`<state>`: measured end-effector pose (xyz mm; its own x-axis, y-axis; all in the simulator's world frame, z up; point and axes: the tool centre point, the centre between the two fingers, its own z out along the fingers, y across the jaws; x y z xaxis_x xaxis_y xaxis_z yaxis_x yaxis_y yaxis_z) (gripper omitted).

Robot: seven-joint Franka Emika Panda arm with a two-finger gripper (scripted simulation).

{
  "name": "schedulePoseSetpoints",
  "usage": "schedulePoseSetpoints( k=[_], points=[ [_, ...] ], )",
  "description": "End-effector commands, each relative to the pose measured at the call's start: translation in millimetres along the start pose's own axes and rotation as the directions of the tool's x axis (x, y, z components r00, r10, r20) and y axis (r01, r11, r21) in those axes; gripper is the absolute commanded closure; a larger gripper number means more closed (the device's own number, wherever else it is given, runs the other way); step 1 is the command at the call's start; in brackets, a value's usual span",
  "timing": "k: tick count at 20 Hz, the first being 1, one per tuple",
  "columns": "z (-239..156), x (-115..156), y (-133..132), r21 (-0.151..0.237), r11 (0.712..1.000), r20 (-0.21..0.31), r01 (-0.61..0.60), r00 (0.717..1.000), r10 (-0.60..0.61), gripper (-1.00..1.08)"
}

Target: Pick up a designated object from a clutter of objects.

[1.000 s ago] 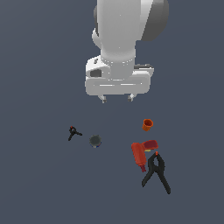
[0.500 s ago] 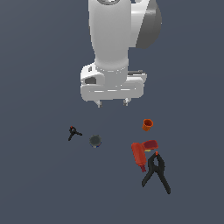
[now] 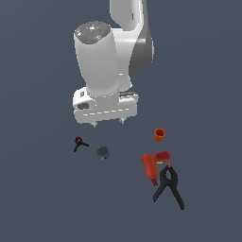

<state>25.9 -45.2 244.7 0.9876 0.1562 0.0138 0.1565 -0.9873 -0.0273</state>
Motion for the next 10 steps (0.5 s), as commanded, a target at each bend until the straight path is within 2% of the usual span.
schedulePoseSetpoints(
  k=[1,10],
  points=[
    [16.4,-1.7,17.5,0.000,1.000,0.000,0.030,1.000,-0.030,-0.92],
    [76.1,-16.6,79.8,-0.005,0.990,0.002,0.139,0.990,-0.139,-0.92]
  ],
)
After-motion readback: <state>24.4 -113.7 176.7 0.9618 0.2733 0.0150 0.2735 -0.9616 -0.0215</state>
